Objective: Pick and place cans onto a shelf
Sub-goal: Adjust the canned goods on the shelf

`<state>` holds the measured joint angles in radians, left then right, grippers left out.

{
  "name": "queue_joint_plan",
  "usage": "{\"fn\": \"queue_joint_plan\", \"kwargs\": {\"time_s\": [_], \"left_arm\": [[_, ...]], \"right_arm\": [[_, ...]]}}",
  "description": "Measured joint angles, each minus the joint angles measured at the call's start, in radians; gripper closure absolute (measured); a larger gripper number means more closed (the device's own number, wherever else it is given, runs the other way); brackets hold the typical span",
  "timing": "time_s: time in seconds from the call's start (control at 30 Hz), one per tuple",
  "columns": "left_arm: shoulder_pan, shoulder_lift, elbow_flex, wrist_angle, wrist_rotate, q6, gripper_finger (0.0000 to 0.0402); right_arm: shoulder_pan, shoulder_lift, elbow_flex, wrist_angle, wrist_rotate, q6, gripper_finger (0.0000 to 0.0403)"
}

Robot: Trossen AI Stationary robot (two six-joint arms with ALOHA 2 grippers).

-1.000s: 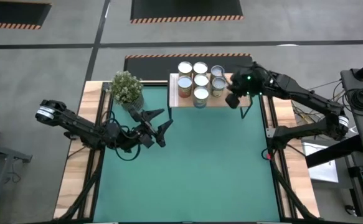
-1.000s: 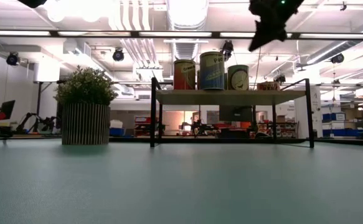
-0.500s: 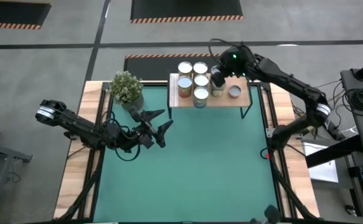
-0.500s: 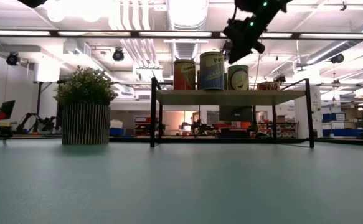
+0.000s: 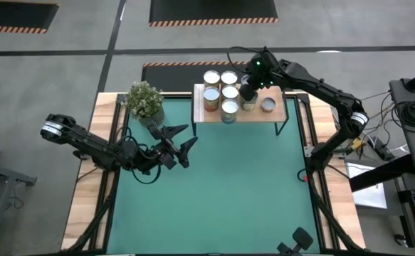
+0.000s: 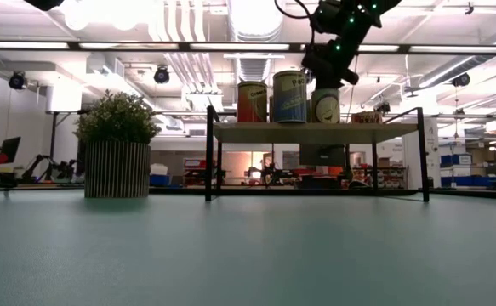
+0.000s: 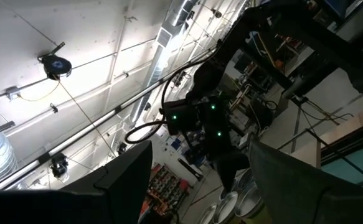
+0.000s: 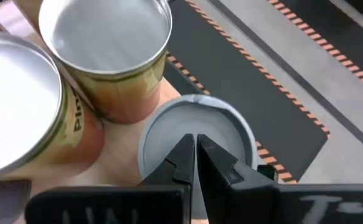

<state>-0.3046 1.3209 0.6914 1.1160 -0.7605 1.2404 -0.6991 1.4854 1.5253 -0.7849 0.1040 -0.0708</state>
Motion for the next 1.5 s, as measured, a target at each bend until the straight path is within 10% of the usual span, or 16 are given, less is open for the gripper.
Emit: {"fn": "queue_joint_plan", "kwargs": {"time_s": [1.5], "left_arm": [[0.000,0.000,0.000,0.000,0.006,0.000,0.0152]], "right_arm": [[0.060,-0.037,-0.001,-0.133,-0.010,0.047,0.0394]]}}
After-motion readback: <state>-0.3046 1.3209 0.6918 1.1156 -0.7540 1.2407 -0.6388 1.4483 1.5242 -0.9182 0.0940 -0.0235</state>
